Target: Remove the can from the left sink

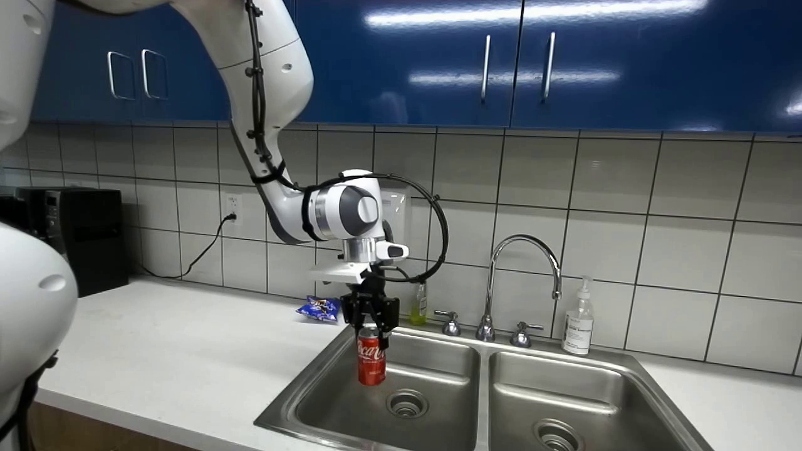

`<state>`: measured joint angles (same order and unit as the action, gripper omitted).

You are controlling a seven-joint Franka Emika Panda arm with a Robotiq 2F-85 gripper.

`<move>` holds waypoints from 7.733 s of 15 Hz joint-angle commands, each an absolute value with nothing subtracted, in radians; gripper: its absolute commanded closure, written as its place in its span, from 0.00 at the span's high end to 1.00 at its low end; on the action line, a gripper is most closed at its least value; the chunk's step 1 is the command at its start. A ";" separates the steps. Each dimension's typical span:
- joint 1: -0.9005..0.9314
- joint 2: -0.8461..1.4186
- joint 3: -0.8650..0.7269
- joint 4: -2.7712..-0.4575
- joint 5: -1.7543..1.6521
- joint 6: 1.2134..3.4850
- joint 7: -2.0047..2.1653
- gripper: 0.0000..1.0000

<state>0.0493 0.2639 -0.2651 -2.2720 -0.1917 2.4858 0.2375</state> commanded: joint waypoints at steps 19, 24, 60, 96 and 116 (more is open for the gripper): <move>0.103 -0.034 0.069 -2.513 -0.102 2.421 0.223 0.40; 0.146 -0.008 0.120 -2.504 -0.051 2.433 0.228 0.40; 0.238 0.264 0.118 -2.396 -0.068 2.599 0.286 0.40; 0.179 -0.069 0.109 -2.510 -0.045 2.410 0.310 1.00; 0.142 -0.394 0.124 -2.671 -0.019 2.189 0.289 1.00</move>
